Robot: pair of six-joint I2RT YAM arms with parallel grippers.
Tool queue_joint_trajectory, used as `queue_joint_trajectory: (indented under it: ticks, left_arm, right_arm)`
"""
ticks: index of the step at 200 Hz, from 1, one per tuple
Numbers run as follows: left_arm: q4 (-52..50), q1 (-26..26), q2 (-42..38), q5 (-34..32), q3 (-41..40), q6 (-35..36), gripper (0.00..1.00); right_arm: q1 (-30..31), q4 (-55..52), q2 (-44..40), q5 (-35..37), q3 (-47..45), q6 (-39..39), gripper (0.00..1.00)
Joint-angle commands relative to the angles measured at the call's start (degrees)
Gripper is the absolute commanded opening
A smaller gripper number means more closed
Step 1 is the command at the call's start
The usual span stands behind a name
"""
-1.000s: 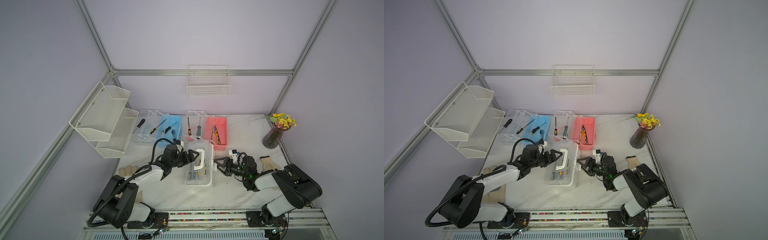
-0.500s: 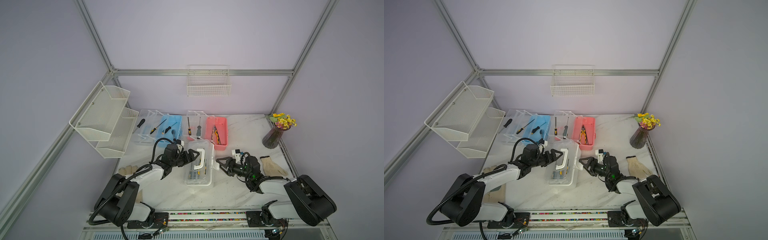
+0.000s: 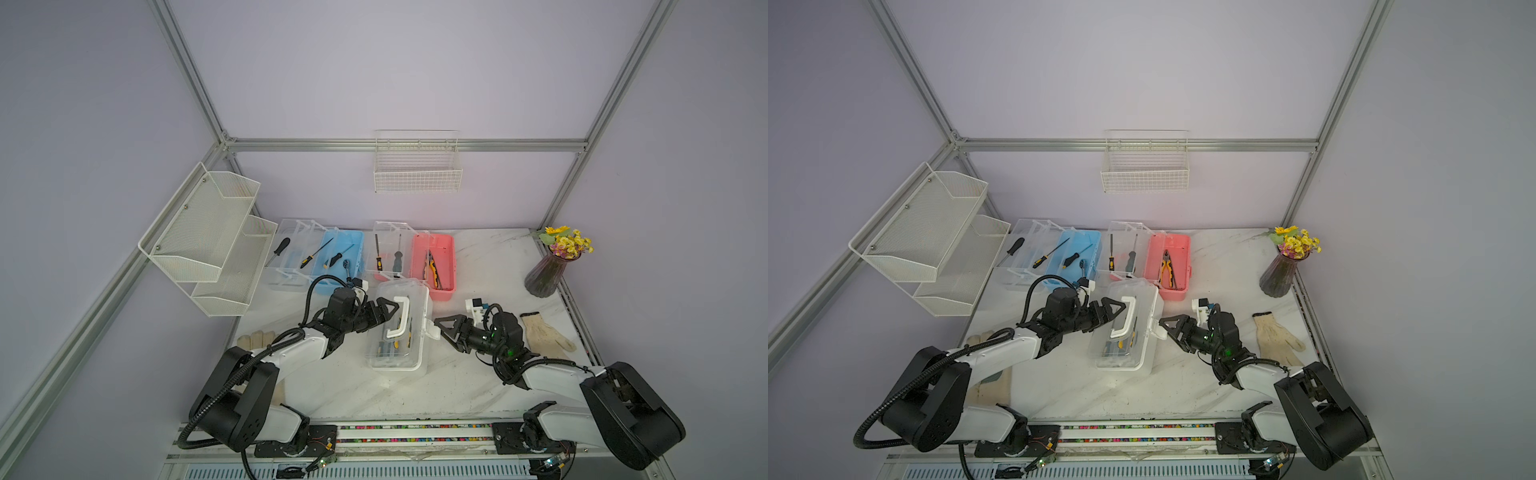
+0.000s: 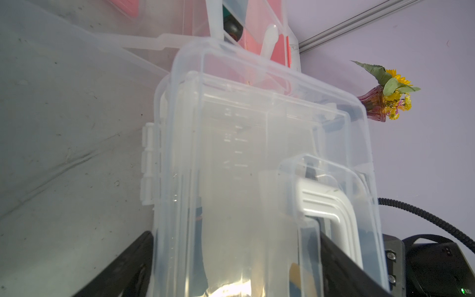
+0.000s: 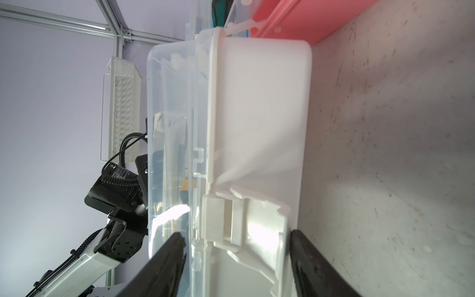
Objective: Close toolboxes
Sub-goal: Fasten the toolbox latch on the toolbox.
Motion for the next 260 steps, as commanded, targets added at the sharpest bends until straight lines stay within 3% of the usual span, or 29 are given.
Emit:
queue_joint_trajectory:
  ticks: [1,38,195,239,260]
  left_arm:
    - [-13.3,-1.1,3.2,-3.1,-2.5,1.7,0.71]
    - [-13.4,-1.3,3.5,-3.1,-2.3,1.7,0.71]
    - [-15.1,-3.2,3.5,-5.1,-0.6,1.4,0.71]
    - [-20.6,-4.7,3.0,-9.2,2.1,1.5,0.72]
    - [-22.5,-5.7,2.4,-11.1,3.6,0.7,0.79]
  right_arm:
    - [0.6,-0.6,-3.3,-2.6,2.5,-0.5,0.67]
    - [0.6,-3.1,-4.8,-2.0,3.0,-1.5,0.68]
    - [2.6,9.6,5.5,-2.3,4.6,2.1,0.76]
    - [2.8,5.6,3.3,-2.1,5.4,0.8,0.77]
    - [2.8,-0.7,1.6,-1.4,6.7,-1.3,0.78]
